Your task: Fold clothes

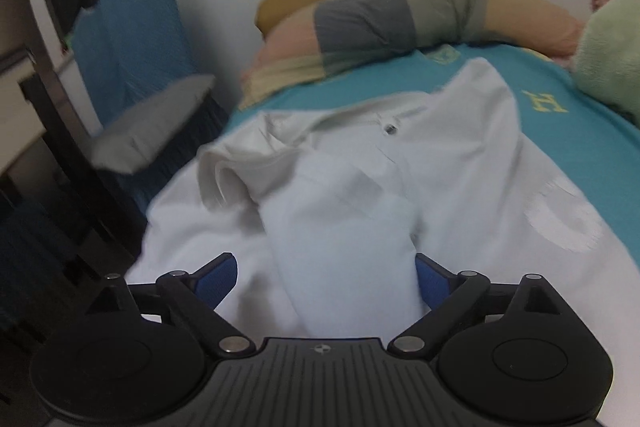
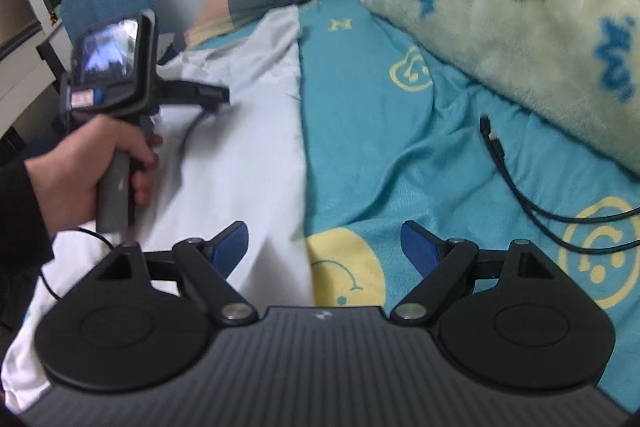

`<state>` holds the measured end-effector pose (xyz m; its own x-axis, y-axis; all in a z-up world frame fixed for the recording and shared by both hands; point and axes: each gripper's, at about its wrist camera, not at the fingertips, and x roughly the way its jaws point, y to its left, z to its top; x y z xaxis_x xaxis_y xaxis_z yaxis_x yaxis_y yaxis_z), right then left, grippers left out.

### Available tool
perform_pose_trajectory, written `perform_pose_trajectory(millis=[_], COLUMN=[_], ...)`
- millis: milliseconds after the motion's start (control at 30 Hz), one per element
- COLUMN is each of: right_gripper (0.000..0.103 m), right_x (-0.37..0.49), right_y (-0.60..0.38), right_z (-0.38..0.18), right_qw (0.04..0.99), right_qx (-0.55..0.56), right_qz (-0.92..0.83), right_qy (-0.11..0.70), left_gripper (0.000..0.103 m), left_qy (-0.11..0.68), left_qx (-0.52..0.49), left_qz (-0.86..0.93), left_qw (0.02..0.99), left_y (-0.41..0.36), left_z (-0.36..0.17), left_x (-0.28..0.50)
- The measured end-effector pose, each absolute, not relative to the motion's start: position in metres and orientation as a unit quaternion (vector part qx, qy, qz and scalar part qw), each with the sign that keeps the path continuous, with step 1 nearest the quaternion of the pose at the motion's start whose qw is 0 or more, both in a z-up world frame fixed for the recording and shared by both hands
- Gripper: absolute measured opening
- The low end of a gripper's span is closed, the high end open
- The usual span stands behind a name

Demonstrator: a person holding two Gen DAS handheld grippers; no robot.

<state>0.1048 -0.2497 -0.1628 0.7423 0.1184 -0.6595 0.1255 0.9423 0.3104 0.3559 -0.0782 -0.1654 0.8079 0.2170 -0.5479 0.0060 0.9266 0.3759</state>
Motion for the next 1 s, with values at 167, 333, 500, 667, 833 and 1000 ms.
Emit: perform_pose_trajectory(millis=[167,333,500,667,833,1000], right_gripper=[0.086,0.085,0.085,0.085,0.085,0.085], right_x=[0.111,0.106,0.097,0.087,0.069,0.048], right_y=[-0.25,-0.251,-0.246,-0.239,-0.229,-0.215], right_z=[-0.167,-0.159,-0.145,-0.128,-0.107,-0.089], right_qw=[0.919,0.924,0.934,0.942,0.952,0.96], right_qx=[0.17,0.175,0.166,0.16,0.144,0.122], right_qz=[-0.004,-0.004,0.007,0.026,0.042,0.053], right_qy=[0.357,0.341,0.315,0.293,0.265,0.248], left_gripper=[0.094,0.089,0.089,0.094,0.098,0.101], left_qy=[0.277,0.314,0.348,0.337,0.326,0.299], left_qx=[0.17,0.133,0.053,0.021,0.016,0.023], left_qz=[0.118,0.184,0.151,0.097,0.029,-0.006], left_qw=[0.938,0.922,0.924,0.936,0.945,0.954], left_y=[-0.042,0.02,0.062,0.054,0.029,0.021], left_z=[-0.153,-0.143,-0.11,-0.056,-0.019,-0.011], left_x=[0.345,0.323,0.267,0.191,0.116,0.054])
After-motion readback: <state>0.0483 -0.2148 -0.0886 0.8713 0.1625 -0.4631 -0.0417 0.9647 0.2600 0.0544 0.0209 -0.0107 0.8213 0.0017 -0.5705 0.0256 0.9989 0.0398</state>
